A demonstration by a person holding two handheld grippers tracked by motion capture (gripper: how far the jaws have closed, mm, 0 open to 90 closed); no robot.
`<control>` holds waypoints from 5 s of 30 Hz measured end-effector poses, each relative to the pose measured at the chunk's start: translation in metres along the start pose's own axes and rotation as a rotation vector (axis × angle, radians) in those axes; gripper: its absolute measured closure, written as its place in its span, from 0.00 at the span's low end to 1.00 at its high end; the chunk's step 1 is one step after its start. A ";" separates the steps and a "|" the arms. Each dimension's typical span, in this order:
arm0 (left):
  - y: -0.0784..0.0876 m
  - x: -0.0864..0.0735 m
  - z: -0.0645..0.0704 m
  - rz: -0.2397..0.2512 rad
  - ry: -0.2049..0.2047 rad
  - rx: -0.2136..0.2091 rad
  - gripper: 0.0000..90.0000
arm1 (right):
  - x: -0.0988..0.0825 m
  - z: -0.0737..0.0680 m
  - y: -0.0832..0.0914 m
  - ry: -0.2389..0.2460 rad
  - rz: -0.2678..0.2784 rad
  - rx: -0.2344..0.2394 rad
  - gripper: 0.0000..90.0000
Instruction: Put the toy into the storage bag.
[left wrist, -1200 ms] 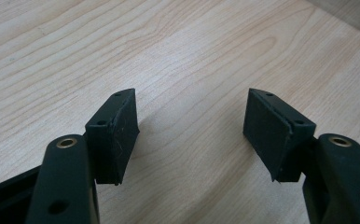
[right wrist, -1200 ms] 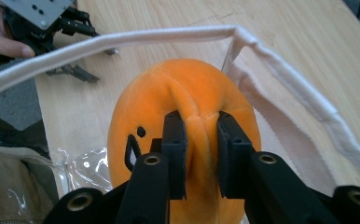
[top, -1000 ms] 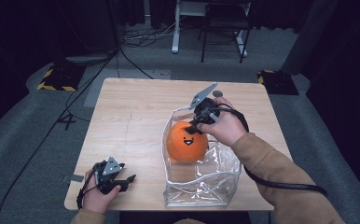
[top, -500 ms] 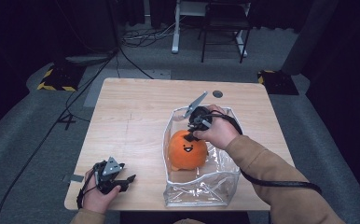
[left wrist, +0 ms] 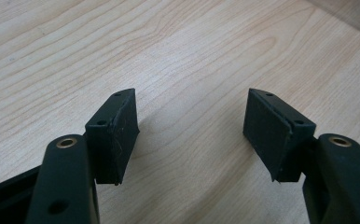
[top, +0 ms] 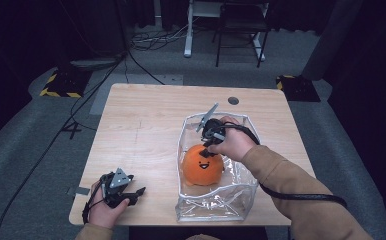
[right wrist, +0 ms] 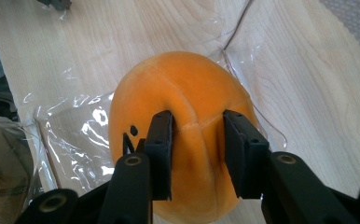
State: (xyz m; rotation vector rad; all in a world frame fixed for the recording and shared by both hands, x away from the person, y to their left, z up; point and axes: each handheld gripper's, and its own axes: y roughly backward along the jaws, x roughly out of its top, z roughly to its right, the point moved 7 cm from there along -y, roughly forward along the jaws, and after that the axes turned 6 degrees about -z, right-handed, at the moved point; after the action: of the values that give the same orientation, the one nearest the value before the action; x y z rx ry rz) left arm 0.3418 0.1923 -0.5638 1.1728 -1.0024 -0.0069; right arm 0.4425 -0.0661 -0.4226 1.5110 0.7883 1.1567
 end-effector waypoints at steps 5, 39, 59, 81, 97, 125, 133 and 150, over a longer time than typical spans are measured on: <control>0.000 0.000 0.000 0.000 0.000 0.000 0.40 | -0.002 0.001 0.000 -0.018 -0.010 0.005 0.65; 0.000 0.000 0.000 0.000 0.000 0.000 0.40 | -0.011 0.000 0.083 -0.081 0.206 -0.045 0.37; -0.001 0.002 -0.002 -0.001 -0.006 -0.003 0.40 | -0.071 0.021 0.128 -0.204 0.275 -0.122 0.36; -0.001 0.002 -0.002 -0.001 -0.005 -0.003 0.40 | -0.152 0.052 0.143 -0.341 0.309 -0.181 0.33; -0.001 0.002 -0.002 -0.002 -0.006 -0.002 0.40 | -0.208 0.070 0.093 -0.452 0.238 -0.164 0.25; -0.001 0.002 -0.002 -0.002 -0.007 -0.001 0.40 | -0.274 0.058 -0.008 -0.563 0.243 -0.088 0.24; -0.001 0.002 -0.002 -0.002 -0.007 -0.001 0.40 | -0.279 0.048 -0.025 -0.553 0.293 -0.141 0.24; -0.001 0.002 -0.002 -0.003 -0.006 -0.002 0.40 | -0.287 0.041 -0.054 -0.563 0.402 -0.249 0.19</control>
State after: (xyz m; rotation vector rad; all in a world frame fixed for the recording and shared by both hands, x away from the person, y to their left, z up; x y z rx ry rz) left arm 0.3447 0.1918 -0.5636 1.1732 -1.0062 -0.0135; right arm 0.3934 -0.3267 -0.5516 1.7049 -0.0422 0.9862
